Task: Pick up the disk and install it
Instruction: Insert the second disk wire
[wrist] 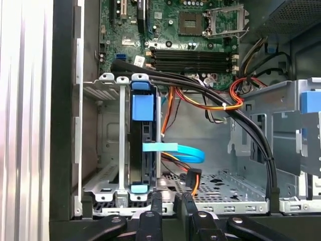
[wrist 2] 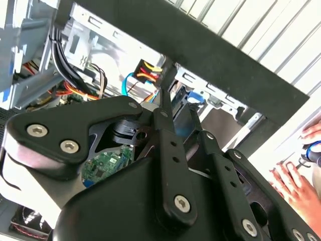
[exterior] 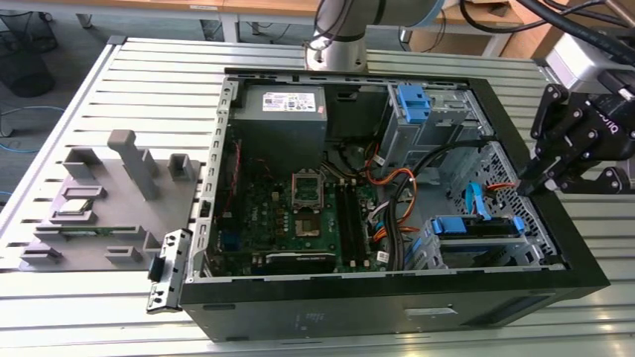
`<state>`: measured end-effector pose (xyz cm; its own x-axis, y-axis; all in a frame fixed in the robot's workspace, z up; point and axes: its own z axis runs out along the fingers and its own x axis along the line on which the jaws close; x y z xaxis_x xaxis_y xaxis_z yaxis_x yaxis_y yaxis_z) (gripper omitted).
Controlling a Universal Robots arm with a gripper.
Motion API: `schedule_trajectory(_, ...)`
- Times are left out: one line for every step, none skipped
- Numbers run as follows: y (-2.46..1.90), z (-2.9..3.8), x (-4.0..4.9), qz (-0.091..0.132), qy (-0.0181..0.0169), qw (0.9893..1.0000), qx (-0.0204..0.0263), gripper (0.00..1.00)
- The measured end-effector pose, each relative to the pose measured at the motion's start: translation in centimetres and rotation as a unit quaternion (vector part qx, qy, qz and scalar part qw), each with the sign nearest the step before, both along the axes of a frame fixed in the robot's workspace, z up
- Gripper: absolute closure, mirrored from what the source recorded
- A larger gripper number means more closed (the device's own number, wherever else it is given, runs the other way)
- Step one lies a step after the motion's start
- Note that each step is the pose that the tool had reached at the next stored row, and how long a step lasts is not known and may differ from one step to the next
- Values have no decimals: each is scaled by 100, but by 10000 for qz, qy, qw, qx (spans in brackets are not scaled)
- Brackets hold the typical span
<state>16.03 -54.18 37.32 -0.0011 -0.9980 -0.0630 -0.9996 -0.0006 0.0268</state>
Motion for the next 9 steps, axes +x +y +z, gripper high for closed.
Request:
schedule_trajectory(13,-2,13,0,0,10000,1,70)
schedule_trajectory(24,-5,26,0,0,10000,1,70)
schedule_trajectory(34,-10,39,0,0,10000,1,70)
schedule_trajectory(44,-15,52,0,0,10000,0,70)
schedule_trajectory(55,-23,67,0,0,10000,0,70)
schedule_trajectory(66,-33,85,0,0,10000,1,70)
schedule_trajectory(79,-45,104,0,0,10000,0,70)
schedule_trajectory(92,-57,122,0,0,10000,0,70)
schedule_trajectory(107,-69,138,0,0,10000,0,70)
